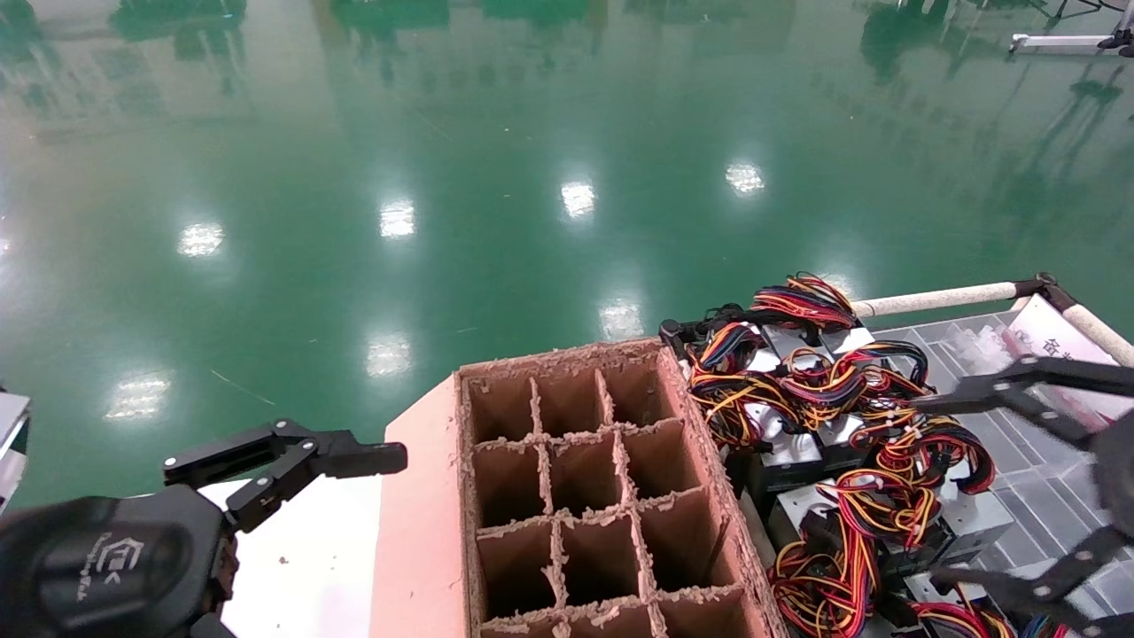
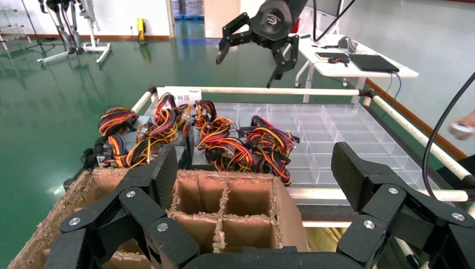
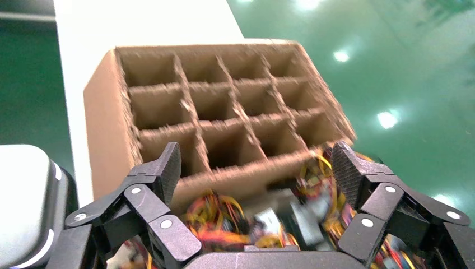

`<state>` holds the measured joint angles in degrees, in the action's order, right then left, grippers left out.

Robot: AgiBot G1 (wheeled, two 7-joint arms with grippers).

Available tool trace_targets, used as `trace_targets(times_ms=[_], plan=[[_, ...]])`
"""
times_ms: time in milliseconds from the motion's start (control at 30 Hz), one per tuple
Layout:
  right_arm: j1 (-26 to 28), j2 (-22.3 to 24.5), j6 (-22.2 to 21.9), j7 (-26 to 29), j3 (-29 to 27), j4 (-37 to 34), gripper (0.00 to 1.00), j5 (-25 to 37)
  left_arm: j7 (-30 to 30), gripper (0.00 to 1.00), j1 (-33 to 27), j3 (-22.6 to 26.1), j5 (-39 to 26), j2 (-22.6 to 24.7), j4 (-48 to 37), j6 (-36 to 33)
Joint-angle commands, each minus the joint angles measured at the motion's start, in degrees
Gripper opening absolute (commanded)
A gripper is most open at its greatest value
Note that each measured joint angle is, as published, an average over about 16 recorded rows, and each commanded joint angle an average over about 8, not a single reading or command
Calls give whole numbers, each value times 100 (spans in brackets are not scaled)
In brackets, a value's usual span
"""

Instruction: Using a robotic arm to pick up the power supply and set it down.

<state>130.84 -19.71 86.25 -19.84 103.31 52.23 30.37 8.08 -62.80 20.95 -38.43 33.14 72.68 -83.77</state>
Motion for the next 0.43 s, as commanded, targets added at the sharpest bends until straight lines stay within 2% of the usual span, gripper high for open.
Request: trace_targets(times_ms=[33,333,433], plan=[[-319,-71,-3,141,-402,98,100,53,0,100,0,0,0,0,0,0],[-1748,-386,-14,772,-2202,538,100,290,0,100,0,1,0,0,0,0],[-1981,-438,-16,875,-2496,610,100,329,0,100,0,1,0,0,0,0]])
